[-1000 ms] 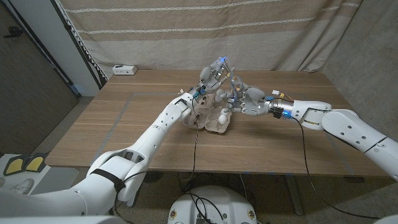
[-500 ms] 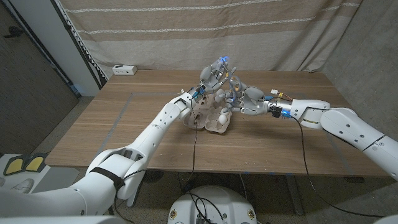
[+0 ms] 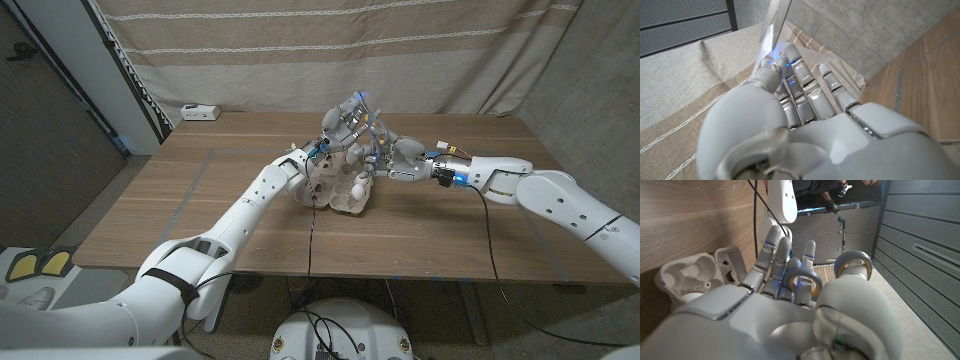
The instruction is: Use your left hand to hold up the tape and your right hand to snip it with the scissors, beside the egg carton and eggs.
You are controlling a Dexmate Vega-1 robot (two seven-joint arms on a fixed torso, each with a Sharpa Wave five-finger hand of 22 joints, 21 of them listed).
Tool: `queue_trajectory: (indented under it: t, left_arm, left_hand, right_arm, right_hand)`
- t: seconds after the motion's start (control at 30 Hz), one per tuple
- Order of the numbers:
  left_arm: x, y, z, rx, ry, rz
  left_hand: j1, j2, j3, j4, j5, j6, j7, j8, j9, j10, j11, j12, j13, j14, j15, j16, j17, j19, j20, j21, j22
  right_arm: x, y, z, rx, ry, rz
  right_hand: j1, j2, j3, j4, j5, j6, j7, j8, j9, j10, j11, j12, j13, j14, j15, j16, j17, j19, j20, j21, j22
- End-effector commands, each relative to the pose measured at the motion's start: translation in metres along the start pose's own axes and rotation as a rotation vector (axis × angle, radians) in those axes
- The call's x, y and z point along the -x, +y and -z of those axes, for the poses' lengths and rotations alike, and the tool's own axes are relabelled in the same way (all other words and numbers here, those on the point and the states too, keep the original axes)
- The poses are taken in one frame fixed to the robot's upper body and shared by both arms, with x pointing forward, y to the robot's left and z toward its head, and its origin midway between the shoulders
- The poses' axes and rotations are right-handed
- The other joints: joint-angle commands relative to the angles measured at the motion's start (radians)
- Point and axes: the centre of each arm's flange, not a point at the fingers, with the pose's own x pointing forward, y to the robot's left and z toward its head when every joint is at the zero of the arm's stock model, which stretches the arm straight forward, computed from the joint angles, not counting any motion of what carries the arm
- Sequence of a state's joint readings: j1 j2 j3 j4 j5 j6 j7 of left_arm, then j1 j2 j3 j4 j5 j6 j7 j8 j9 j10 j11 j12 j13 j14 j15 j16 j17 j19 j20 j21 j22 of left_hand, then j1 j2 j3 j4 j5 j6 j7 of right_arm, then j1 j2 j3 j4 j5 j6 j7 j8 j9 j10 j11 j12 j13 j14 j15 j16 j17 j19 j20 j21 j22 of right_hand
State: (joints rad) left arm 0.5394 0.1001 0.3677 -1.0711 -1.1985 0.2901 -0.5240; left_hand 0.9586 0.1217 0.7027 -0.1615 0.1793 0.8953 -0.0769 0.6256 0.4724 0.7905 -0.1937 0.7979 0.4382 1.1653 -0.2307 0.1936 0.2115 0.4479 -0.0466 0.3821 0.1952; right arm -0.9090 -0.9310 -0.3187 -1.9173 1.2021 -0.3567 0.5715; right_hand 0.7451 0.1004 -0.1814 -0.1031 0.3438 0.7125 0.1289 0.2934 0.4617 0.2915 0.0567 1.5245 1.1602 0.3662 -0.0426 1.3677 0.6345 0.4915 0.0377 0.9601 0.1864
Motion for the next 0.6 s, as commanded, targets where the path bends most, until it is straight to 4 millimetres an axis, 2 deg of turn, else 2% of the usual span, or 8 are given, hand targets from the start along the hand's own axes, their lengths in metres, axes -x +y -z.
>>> queue_trajectory:
  t: [0.03, 0.6]
  left_arm:
    - [0.0021, 0.0008, 0.0015, 0.000, 0.013, 0.007]
    - [-0.0026, -0.0022, 0.0038, 0.005, 0.030, 0.027]
  left_hand:
    - [0.011, 0.004, 0.001, -0.002, 0.004, 0.018, 0.007, 0.002, -0.002, 0.020, -0.011, 0.069, 0.393, 0.008, -0.005, 0.008, 0.004, -0.006, -0.137, 0.009, 0.002]
    - [0.011, 0.002, 0.002, 0.000, 0.004, 0.017, 0.005, 0.007, -0.002, 0.023, -0.011, 0.069, 0.389, 0.011, -0.005, 0.007, 0.004, -0.007, -0.137, 0.011, 0.002]
  right_arm:
    - [-0.0015, -0.0016, -0.0022, 0.021, 0.008, -0.004]
    - [-0.0047, -0.0015, 0.0002, -0.002, 0.004, -0.015]
  right_hand:
    - [0.009, -0.003, -0.004, 0.002, -0.002, -0.040, 0.049, 0.001, 0.004, 0.021, -0.006, 0.003, 0.005, 0.006, -0.052, -0.001, 0.003, 0.003, 0.004, -0.004, 0.000]
    - [0.004, -0.002, -0.005, 0.006, -0.004, -0.037, 0.047, -0.004, 0.007, 0.022, -0.008, 0.003, 0.004, 0.006, -0.050, 0.001, 0.003, 0.003, 0.004, -0.011, 0.001]
